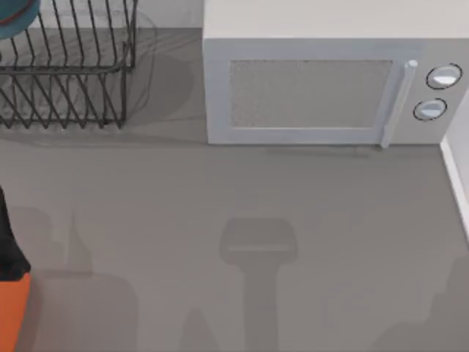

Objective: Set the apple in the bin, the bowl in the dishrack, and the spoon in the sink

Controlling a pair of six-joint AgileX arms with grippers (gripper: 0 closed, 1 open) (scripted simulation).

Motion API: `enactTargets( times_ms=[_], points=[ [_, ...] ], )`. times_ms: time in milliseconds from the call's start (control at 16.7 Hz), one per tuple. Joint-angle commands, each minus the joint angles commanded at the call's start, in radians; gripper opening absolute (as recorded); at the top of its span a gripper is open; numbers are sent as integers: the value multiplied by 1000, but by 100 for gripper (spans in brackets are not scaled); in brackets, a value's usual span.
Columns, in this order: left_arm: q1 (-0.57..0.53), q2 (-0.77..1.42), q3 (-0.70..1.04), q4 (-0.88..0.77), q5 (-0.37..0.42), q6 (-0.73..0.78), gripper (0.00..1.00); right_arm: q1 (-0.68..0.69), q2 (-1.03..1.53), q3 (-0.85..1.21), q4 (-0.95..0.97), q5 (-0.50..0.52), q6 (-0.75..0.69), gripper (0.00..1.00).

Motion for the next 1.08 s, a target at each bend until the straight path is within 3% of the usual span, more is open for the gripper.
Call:
enactTargets(
  times_ms=[360,780,1080],
  points=[
    [0,0,0,0,0,0,100,-2,-92,146,-267,0,0,0],
    [0,0,0,0,0,0,100,1,-90,164,-285,0,5,0],
    [0,0,0,0,0,0,100,38,91,376,-373,3,19,0]
  ],
)
